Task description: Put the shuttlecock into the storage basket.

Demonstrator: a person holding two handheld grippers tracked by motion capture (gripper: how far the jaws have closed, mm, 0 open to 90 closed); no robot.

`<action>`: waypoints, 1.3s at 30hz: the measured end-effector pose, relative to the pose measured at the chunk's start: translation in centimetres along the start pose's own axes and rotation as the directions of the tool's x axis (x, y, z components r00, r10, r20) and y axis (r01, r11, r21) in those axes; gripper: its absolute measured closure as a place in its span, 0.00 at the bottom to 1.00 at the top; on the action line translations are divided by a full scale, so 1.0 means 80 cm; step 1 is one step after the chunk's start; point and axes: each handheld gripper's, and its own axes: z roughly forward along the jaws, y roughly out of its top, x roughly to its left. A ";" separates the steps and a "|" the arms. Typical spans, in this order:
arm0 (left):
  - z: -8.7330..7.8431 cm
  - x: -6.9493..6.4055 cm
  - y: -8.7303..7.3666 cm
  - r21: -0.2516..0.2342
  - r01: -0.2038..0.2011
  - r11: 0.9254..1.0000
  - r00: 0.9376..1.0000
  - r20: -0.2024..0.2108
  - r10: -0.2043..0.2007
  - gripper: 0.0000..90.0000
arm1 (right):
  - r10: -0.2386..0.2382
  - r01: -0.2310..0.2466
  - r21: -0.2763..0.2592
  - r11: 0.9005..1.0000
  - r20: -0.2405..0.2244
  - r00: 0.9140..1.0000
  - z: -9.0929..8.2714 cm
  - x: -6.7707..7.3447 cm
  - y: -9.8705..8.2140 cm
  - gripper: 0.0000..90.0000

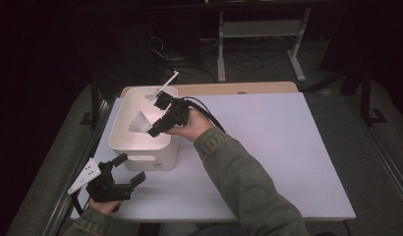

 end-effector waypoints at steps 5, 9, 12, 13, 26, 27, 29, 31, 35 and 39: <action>-0.001 0.000 0.000 0.007 0.000 1.000 1.000 -0.003 0.000 0.00 | 0.013 -0.013 0.013 1.000 -0.008 1.000 0.006 -0.001 -0.003 0.71; -0.001 0.000 0.000 0.010 -0.004 1.000 1.000 -0.002 0.004 0.00 | 0.020 -0.020 0.021 1.000 -0.010 1.000 0.011 -0.001 -0.005 0.71; -0.001 0.000 0.000 0.007 -0.001 1.000 1.000 -0.001 0.001 0.00 | 0.022 -0.022 0.026 0.999 -0.014 1.000 0.013 -0.002 -0.006 0.70; -0.001 0.000 0.000 0.006 -0.001 1.000 1.000 -0.001 0.001 0.00 | 0.023 -0.023 0.026 0.999 -0.013 1.000 0.013 -0.002 -0.006 0.70; 0.000 0.000 0.000 0.002 -0.001 1.000 1.000 0.001 0.001 0.00 | -0.006 0.009 -0.044 0.999 0.063 0.998 -0.001 0.000 -0.006 0.28; 0.000 0.001 0.001 0.006 -0.009 1.000 1.000 0.002 0.009 0.00 | -0.002 0.009 -0.064 0.998 0.101 0.995 -0.008 0.002 -0.007 0.19; 0.000 0.001 0.001 0.009 -0.011 1.000 1.000 0.000 0.011 0.00 | -0.001 0.008 -0.072 0.997 0.105 0.994 -0.010 0.002 -0.008 0.16; 0.000 0.000 0.001 0.008 -0.008 1.000 1.000 0.000 0.008 0.00 | 0.007 0.005 -0.102 0.995 0.114 0.993 -0.018 -0.002 -0.012 0.10; 0.000 0.000 0.000 -0.002 -0.007 1.000 1.000 0.003 0.007 0.00 | 0.017 -0.002 -0.107 0.994 0.142 0.990 -0.026 -0.005 -0.017 0.00; 0.000 0.000 0.001 -0.001 -0.014 1.000 1.000 0.007 0.014 0.00 | 0.018 0.001 -0.139 0.990 0.140 0.990 -0.034 -0.004 -0.022 0.00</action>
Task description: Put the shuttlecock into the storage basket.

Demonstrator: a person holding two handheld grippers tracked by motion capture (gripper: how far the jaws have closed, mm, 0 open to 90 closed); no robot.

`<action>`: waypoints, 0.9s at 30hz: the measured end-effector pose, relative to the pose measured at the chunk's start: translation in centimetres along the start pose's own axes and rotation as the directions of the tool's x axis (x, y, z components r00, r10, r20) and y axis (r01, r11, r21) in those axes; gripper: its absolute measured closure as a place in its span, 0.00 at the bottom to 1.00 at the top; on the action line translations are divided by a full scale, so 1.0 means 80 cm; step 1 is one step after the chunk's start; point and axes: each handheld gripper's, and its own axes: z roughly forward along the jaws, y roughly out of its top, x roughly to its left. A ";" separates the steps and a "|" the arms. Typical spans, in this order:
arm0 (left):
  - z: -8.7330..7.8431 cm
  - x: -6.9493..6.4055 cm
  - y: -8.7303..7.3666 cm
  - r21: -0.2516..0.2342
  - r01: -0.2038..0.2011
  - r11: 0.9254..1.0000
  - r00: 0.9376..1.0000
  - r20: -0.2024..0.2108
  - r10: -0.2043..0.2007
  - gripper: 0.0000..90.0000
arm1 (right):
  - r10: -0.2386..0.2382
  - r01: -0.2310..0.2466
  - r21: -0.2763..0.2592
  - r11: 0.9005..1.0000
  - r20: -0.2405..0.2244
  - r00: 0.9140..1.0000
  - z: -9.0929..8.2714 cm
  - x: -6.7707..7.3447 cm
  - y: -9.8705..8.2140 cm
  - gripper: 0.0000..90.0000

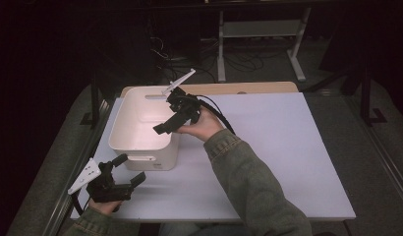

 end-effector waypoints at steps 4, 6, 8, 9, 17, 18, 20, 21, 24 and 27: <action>0.000 -0.001 0.000 0.000 0.013 1.000 1.000 -0.002 -0.013 0.00 | 0.009 -0.009 -0.013 1.000 0.004 1.000 -0.010 -0.004 -0.006 0.00; 0.000 -0.001 0.000 0.000 0.012 1.000 1.000 -0.002 -0.012 0.00 | 0.017 -0.017 -0.021 1.000 -0.001 1.000 -0.012 -0.005 -0.007 0.00; 0.000 -0.001 0.000 0.001 0.011 1.000 1.000 -0.002 -0.011 0.00 | 0.022 -0.022 -0.020 1.000 0.003 1.000 -0.016 -0.006 -0.010 0.00; 0.000 -0.001 0.000 0.000 0.011 1.000 1.000 -0.001 -0.011 0.00 | 0.011 -0.011 -0.020 1.000 0.008 1.000 -0.017 -0.007 -0.012 0.00; 0.000 -0.001 0.000 0.004 0.009 1.000 1.000 -0.003 -0.009 0.00 | 0.009 -0.009 -0.033 0.999 0.003 1.000 -0.029 -0.007 -0.021 0.00; 0.001 -0.002 -0.001 -0.001 0.016 1.000 1.000 -0.003 -0.016 0.00 | 0.013 -0.013 -0.044 0.999 -0.002 1.000 -0.031 -0.007 -0.023 0.00; 0.000 -0.001 0.000 0.004 0.009 1.000 1.000 -0.004 -0.009 0.00 | 0.013 -0.013 -0.054 0.998 -0.008 1.000 -0.037 -0.007 -0.025 0.00; 0.000 -0.001 0.000 0.004 0.009 1.000 1.000 -0.003 -0.009 0.00 | 0.023 -0.023 -0.055 0.998 -0.006 1.000 -0.040 -0.007 -0.026 0.00; 0.002 -0.003 0.000 -0.009 0.018 1.000 1.000 0.001 -0.018 0.00 | 0.018 -0.017 -0.065 0.998 0.009 1.000 -0.047 -0.009 -0.031 0.00; 0.001 -0.002 0.000 0.001 0.008 1.000 1.000 0.000 -0.008 0.00 | 0.064 -0.064 -0.078 0.995 -0.004 0.998 -0.055 -0.008 -0.036 0.00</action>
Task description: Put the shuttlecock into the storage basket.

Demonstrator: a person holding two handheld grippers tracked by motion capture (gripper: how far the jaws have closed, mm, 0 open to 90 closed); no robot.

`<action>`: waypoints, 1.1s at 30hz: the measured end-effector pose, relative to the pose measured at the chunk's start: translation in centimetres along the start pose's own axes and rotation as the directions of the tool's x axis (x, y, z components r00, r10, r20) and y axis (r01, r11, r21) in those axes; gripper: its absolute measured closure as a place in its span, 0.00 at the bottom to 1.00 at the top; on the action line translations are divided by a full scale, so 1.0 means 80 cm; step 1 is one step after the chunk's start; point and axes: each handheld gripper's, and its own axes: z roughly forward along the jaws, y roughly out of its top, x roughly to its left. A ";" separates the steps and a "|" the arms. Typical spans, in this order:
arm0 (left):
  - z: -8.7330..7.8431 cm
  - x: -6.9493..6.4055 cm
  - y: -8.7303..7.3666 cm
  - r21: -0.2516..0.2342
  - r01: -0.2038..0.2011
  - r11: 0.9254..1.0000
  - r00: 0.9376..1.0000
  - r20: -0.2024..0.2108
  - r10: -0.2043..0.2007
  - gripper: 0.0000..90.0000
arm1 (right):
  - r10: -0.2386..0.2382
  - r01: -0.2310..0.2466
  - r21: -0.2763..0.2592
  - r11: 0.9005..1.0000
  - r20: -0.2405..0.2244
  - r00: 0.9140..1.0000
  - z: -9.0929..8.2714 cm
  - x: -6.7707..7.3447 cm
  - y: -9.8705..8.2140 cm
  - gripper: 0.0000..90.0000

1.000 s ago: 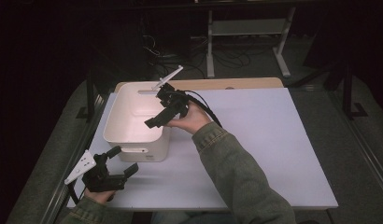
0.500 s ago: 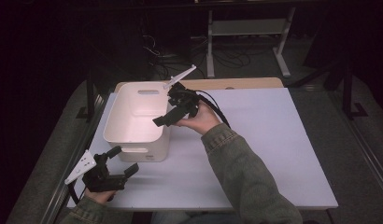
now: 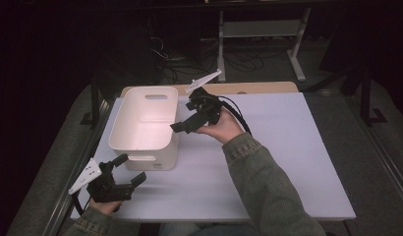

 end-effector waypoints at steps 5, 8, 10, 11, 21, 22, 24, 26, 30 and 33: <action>0.000 0.000 0.000 -0.004 0.003 1.000 1.000 0.001 -0.003 0.00 | 0.006 -0.005 -0.018 1.000 0.013 1.000 -0.010 -0.005 -0.009 0.00; 0.001 -0.001 0.000 -0.003 0.007 1.000 1.000 0.002 -0.007 0.00 | 0.009 -0.008 -0.032 0.999 0.018 1.000 -0.016 -0.008 -0.014 0.00; 0.001 -0.001 0.000 -0.004 0.007 1.000 1.000 0.000 -0.007 0.00 | 0.013 -0.012 -0.043 0.999 0.021 1.000 -0.021 -0.010 -0.018 0.00; 0.000 0.000 0.000 0.004 -0.002 1.000 1.000 -0.001 0.002 0.00 | 0.012 -0.011 -0.049 0.999 0.022 1.000 -0.022 -0.011 -0.019 0.00; 0.000 0.000 0.000 0.007 0.000 1.000 1.000 -0.005 0.000 0.00 | 0.056 -0.052 -0.092 0.994 0.041 0.998 -0.041 -0.022 -0.039 0.00; 0.000 0.000 0.001 0.008 0.002 1.000 1.000 -0.003 -0.001 0.00 | 0.063 -0.059 -0.092 0.994 0.037 0.997 -0.043 -0.023 -0.041 0.00; 0.000 0.000 0.000 -0.003 0.002 1.000 1.000 0.000 -0.002 0.00 | 0.066 -0.062 -0.096 0.993 0.042 0.997 -0.046 -0.025 -0.045 0.00; 0.000 0.000 0.000 -0.003 0.002 1.000 1.000 0.000 -0.002 0.00 | 0.077 -0.073 -0.099 0.992 0.043 0.996 -0.049 -0.028 -0.049 0.00; 0.001 0.000 0.000 0.002 -0.005 1.000 1.000 0.000 0.005 0.00 | 0.091 -0.086 -0.105 0.991 0.044 0.995 -0.054 -0.033 -0.055 0.00; 0.000 0.000 0.001 0.001 -0.003 1.000 1.000 0.000 0.003 0.00 | 0.096 -0.091 -0.112 0.990 0.039 0.995 -0.057 -0.035 -0.059 0.00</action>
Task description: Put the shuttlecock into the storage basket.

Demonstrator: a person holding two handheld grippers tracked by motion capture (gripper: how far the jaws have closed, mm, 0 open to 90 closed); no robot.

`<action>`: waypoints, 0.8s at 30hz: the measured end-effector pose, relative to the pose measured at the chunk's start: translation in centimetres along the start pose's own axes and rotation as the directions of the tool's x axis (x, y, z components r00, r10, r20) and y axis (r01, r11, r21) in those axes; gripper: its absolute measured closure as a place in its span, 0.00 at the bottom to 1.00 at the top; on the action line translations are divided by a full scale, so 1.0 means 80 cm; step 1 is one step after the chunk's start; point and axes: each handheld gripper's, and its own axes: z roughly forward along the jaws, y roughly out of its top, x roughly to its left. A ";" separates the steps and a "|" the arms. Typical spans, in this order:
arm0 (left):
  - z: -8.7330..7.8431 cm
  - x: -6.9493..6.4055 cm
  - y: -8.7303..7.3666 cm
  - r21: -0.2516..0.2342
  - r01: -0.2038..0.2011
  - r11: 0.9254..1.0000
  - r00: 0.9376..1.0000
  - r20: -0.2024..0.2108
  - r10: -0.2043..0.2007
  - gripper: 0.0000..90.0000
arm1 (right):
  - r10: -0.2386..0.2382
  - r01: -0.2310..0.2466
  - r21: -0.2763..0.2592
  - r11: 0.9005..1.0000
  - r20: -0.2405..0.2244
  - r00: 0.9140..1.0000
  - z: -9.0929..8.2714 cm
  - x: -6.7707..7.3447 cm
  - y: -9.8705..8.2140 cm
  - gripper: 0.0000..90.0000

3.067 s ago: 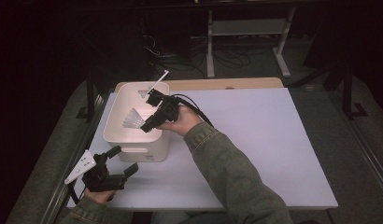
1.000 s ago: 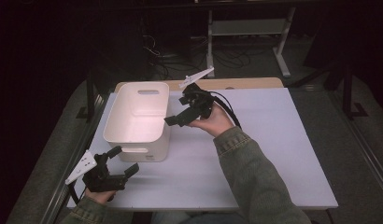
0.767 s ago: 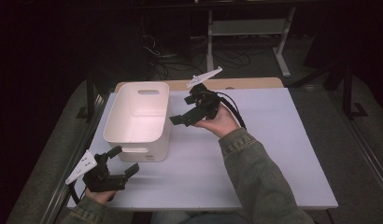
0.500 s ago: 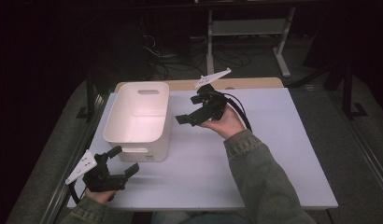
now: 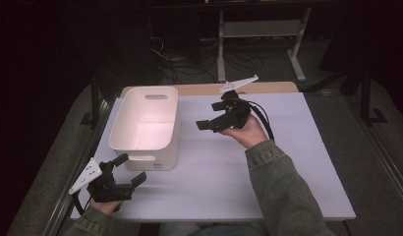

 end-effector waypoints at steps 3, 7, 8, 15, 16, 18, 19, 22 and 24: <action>0.000 0.000 0.000 0.000 0.002 1.000 1.000 -0.001 -0.002 0.00 | 0.004 -0.004 -0.005 1.000 0.004 1.000 -0.005 -0.001 -0.005 0.00; 0.000 0.000 0.000 0.008 -0.001 1.000 1.000 -0.003 0.001 0.00 | 0.012 -0.012 -0.007 1.000 0.008 1.000 -0.011 -0.005 -0.011 0.00; 0.000 0.000 0.000 0.008 -0.001 1.000 1.000 -0.004 0.001 0.00 | 0.016 -0.016 -0.007 1.000 0.010 1.000 -0.013 -0.005 -0.012 0.00; 0.000 0.000 0.000 0.009 -0.003 1.000 1.000 -0.003 0.003 0.00 | 0.036 -0.036 -0.013 0.999 0.029 0.999 -0.022 -0.015 -0.023 0.00; 0.000 0.000 0.000 0.008 -0.002 1.000 1.000 -0.004 0.002 0.00 | 0.036 -0.035 -0.015 0.999 0.034 0.999 -0.023 -0.016 -0.025 0.00; 0.000 0.000 0.000 0.008 -0.001 1.000 1.000 -0.005 0.001 0.00 | 0.037 -0.037 -0.027 0.999 0.028 0.999 -0.025 -0.018 -0.028 0.00; 0.000 0.000 0.000 0.008 -0.001 1.000 1.000 -0.007 0.001 0.00 | 0.042 -0.041 -0.028 0.999 0.025 0.999 -0.026 -0.018 -0.030 0.00; 0.000 0.000 0.000 0.008 -0.002 1.000 1.000 -0.006 0.002 0.00 | 0.035 -0.035 -0.005 0.999 0.040 0.999 -0.027 -0.020 -0.037 0.00; 0.000 0.000 0.000 0.008 -0.002 1.000 1.000 -0.006 0.002 0.00 | 0.037 -0.037 -0.003 0.999 0.039 0.999 -0.027 -0.020 -0.038 0.00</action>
